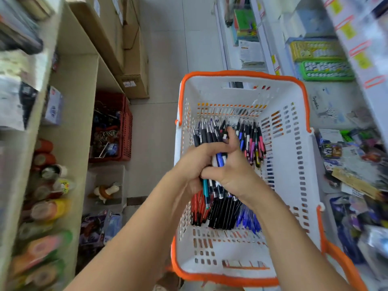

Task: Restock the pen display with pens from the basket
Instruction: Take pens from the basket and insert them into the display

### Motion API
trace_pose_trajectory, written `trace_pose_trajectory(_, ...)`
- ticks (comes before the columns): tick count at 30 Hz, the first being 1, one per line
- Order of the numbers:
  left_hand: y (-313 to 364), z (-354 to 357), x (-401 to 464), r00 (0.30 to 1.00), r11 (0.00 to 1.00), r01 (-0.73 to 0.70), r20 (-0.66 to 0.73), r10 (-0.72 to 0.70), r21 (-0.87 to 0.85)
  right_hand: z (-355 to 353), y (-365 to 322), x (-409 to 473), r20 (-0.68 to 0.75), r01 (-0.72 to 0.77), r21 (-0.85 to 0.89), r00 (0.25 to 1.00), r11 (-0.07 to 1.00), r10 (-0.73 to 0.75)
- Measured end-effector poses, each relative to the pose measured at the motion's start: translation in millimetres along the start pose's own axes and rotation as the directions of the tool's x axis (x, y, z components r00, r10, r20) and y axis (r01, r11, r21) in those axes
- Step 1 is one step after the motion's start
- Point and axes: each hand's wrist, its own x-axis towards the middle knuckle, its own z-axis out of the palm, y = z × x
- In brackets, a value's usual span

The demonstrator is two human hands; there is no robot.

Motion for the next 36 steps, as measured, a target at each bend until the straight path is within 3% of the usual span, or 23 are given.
trace_pose_trajectory(3, 2, -7, -35, 0.994, 0.999, -0.034, -0.103, 0.03, -0.039, 20, -14, -30, -0.043, 0.011, -0.052, 0.999, 0.999, -0.013)
trace_pose_trajectory(5, 0, -9, -51, 0.985, 0.997, -0.01, -0.174, -0.004, -0.081, 29, -18, -45, -0.011, -0.024, 0.027, 1.0, 0.999, 0.024)
trace_pose_trajectory(9, -4, -12, -71, 0.981, 0.977, 0.037, -0.176, -0.075, -0.211, 32, -16, -73, 0.08, -0.079, 0.273, 0.995, 0.959, 0.06)
trace_pose_trajectory(11, -2, -11, -80, 0.971, 0.954, -0.017, -0.234, -0.056, -0.3, 27, -15, -85, 0.004, -0.055, 0.454, 0.998, 0.89, 0.059)
trace_pose_trajectory(14, -2, -6, -86, 0.901, 0.918, -0.204, -0.433, 0.04, -0.34, 26, -1, -88, -0.266, -0.01, 0.683, 0.928, 0.731, 0.26)
trace_pose_trajectory(17, -10, 13, -91, 0.82, 0.893, -0.335, -0.561, 0.118, -0.3, 46, -11, -91, -0.153, -0.099, 0.805, 0.918, 0.585, 0.366)
trace_pose_trajectory(20, -17, 35, -97, 0.79, 0.875, -0.384, -0.595, 0.146, -0.295, 52, -27, -88, -0.102, -0.093, 0.851, 0.936, 0.517, 0.336)
trace_pose_trajectory(23, -20, 41, -103, 0.789, 0.856, -0.426, -0.584, 0.193, -0.292, 53, -34, -86, -0.16, -0.074, 0.803, 0.929, 0.592, 0.333)
trace_pose_trajectory(27, -27, 27, -119, 0.688, 0.841, -0.508, -0.676, 0.264, -0.188, 73, -30, -92, -0.098, -0.129, 0.707, 0.956, 0.695, 0.276)
trace_pose_trajectory(29, -25, 6, -143, 0.634, 0.814, -0.55, -0.727, 0.262, -0.186, 94, -33, -99, -0.02, -0.163, 0.631, 0.974, 0.759, 0.226)
trace_pose_trajectory(32, -23, -40, -202, 0.618, 0.794, -0.572, -0.746, 0.249, -0.208, 138, -45, -120, 0.173, -0.192, 0.412, 0.976, 0.891, 0.131)
trace_pose_trajectory(36, -39, -95, -302, 0.635, 0.796, -0.564, -0.731, 0.248, -0.22, 208, -76, -164, 0.406, -0.015, 0.217, 0.911, 0.976, -0.076)
